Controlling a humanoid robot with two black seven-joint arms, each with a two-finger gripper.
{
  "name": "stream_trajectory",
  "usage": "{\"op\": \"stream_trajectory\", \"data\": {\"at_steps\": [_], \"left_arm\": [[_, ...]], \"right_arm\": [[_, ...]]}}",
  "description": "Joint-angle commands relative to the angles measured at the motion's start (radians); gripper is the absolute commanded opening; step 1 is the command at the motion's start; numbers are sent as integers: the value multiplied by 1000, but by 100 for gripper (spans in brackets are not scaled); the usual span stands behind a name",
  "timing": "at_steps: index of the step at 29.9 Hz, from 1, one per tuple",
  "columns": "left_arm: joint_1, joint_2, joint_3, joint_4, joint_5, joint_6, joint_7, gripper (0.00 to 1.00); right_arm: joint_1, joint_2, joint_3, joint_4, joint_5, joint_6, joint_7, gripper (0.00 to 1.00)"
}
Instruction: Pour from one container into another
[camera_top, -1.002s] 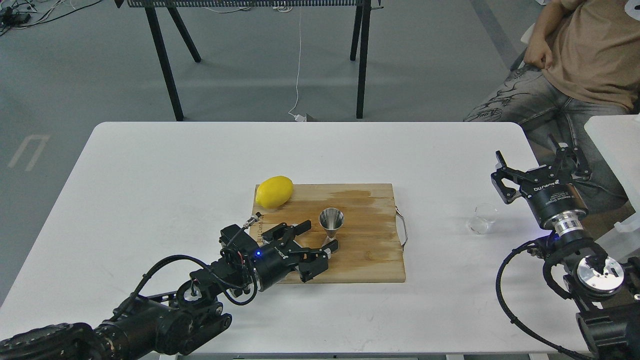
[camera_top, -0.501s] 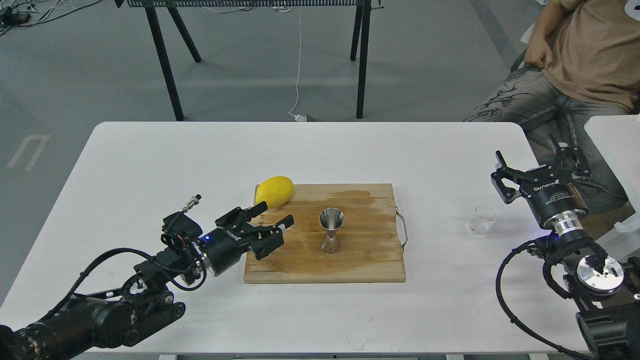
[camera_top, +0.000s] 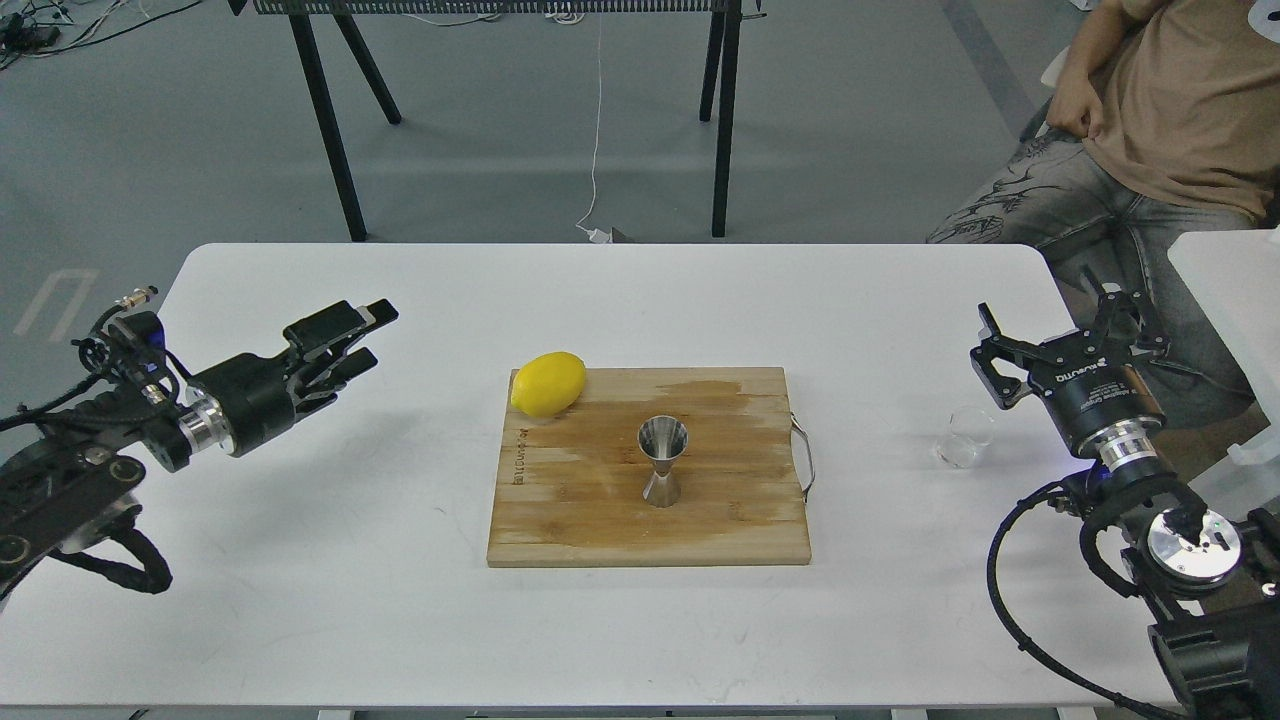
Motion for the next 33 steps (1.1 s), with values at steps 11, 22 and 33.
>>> {"op": "stream_trajectory", "data": {"at_steps": [11,22,33], "left_arm": [[-32,27,-79,202,-527,-35,0,95],[-24,16,-80,245,-532,-35,0,95],[-29,-30,-80,248,-532,-35,0,95]], "right_arm": [[7,-4,-13,7,1,0,-5,98],[4,-17,4,41,12,0,-7,98],[-114,-98,29,316,431,-66,-2,98]]}}
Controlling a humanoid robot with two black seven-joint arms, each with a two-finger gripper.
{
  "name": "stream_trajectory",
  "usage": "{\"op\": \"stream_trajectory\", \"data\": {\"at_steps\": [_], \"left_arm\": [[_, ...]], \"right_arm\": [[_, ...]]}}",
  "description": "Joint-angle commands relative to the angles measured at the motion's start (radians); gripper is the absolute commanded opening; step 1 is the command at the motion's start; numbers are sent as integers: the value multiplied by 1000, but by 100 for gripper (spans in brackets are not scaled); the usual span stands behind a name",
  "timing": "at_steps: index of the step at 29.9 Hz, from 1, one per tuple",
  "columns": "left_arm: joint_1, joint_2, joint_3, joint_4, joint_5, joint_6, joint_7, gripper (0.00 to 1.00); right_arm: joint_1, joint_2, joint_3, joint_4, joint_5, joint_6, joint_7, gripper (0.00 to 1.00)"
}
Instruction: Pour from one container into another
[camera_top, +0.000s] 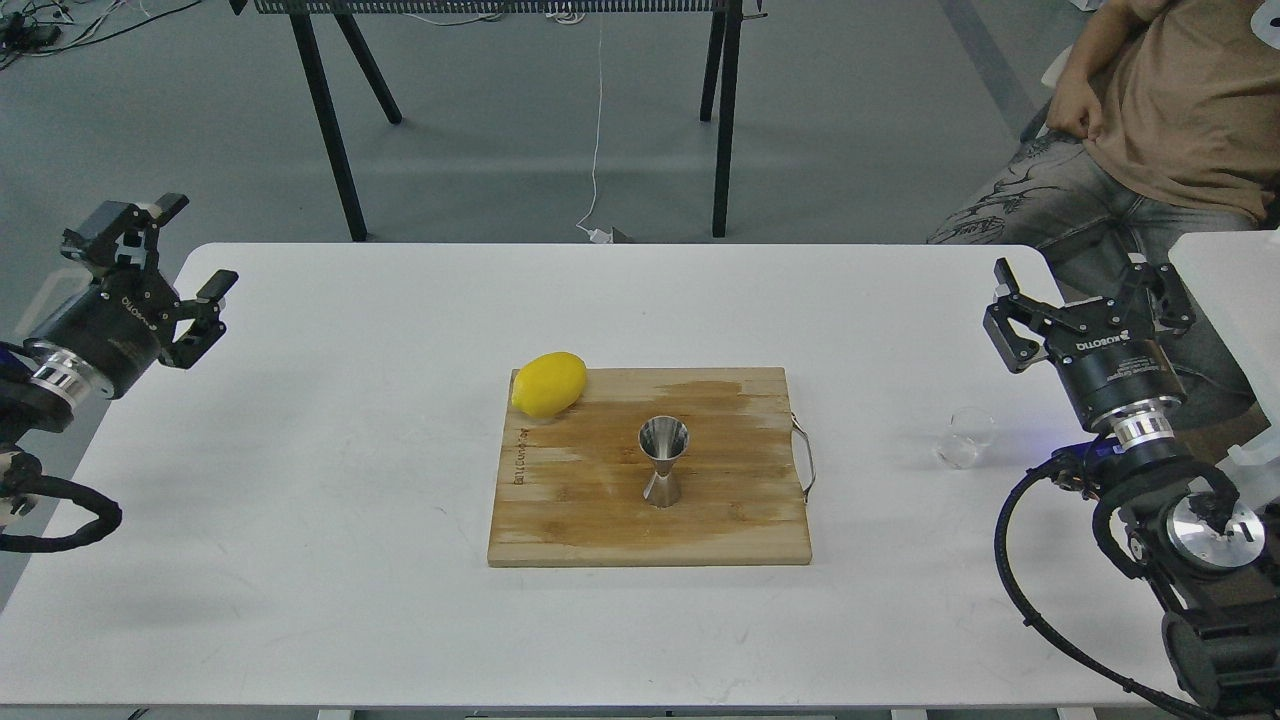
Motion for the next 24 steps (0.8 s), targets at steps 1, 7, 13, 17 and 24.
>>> {"op": "stream_trajectory", "data": {"at_steps": [1,7,13,17,24], "left_arm": [[-1,-13,0,1,0,0,0,95],[7,-13,3,1,0,0,0,95],[9,-13,6,2,2,0,0,95],[10,-13,7,1,2,0,0,95],[12,-13,9,1,3,0,0,95]], "right_arm": [[-74,-36,41,150,126,-167,7,98],[-197,-24,244,362,142,-689,33,98],[-204,-22,264,436,142,-977,96,98],[-201,-19,247,435,135,-977,128,98],[-183,-18,134,393,82,-977,141,98]]}}
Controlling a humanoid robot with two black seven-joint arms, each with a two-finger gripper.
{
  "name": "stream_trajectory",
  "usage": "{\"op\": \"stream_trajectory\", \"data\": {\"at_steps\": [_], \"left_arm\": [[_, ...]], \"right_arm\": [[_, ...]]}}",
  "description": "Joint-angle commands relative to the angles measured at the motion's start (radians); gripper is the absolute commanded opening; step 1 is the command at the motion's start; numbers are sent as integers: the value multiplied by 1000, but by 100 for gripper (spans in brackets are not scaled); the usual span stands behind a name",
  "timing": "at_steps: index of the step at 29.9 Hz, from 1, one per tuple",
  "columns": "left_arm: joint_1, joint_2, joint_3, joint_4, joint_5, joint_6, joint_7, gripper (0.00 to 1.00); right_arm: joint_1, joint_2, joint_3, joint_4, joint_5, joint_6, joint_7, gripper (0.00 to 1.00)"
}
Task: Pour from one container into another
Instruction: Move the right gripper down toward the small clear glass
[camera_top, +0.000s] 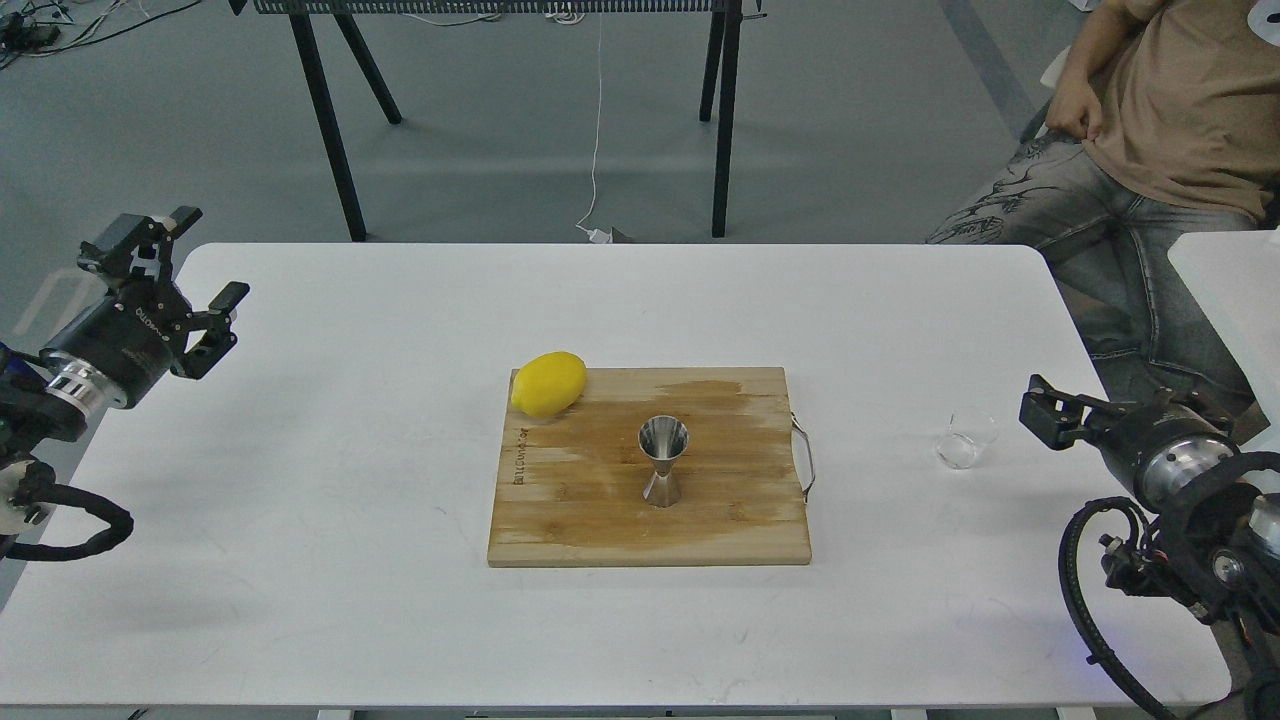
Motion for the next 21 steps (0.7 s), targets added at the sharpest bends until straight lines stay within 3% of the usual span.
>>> {"op": "stream_trajectory", "data": {"at_steps": [1,21], "left_arm": [[0,0,0,0,0,0,0,95],[3,0,2,11,2,0,0,95]], "right_arm": [[18,1,-61,-39,-38,0,1,98],[160,68,-231,-284,-52,0,-7,98]]}}
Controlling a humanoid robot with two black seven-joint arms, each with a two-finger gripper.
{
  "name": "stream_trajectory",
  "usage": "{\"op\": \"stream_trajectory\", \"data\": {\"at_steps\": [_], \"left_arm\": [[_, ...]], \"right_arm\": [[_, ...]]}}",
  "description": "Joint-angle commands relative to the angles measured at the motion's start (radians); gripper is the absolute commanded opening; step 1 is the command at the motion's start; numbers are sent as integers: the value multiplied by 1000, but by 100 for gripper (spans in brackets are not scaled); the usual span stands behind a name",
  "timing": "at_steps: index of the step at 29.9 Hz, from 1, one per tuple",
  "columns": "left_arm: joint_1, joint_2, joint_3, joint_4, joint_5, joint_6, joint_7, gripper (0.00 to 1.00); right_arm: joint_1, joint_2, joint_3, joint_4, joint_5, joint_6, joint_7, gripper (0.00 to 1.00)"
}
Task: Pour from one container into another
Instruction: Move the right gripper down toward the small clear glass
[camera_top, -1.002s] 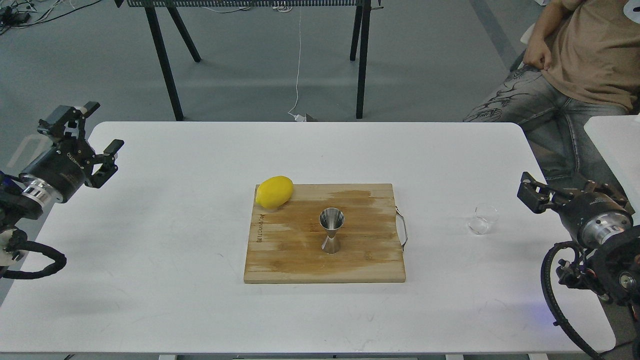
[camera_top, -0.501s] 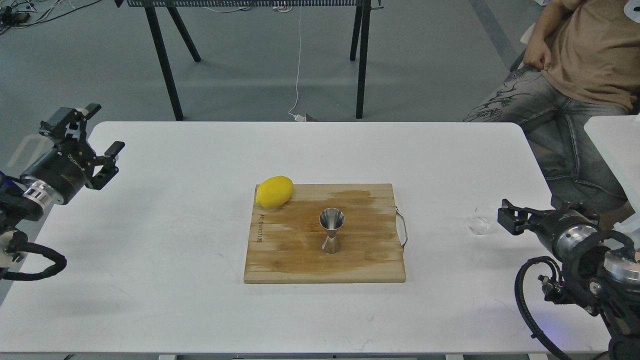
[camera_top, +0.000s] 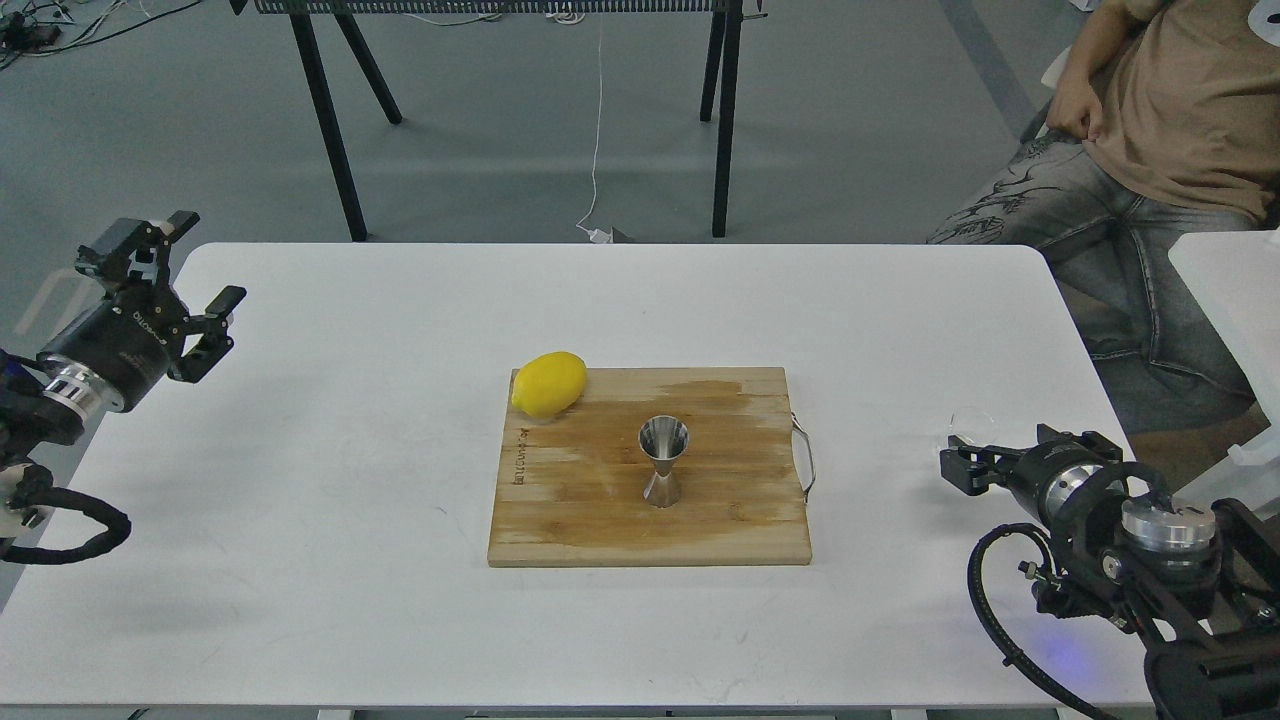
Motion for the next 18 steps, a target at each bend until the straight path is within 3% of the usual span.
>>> {"op": "stream_trajectory", "data": {"at_steps": [1,18], "left_arm": [[1,0,0,3,-1,0,0,95],[1,0,0,8,1,0,0,95]], "right_arm": [[21,17,-7,-39,-9,0,-2,98],[108,75,-44,-155,-56,0,-8,98]]}}
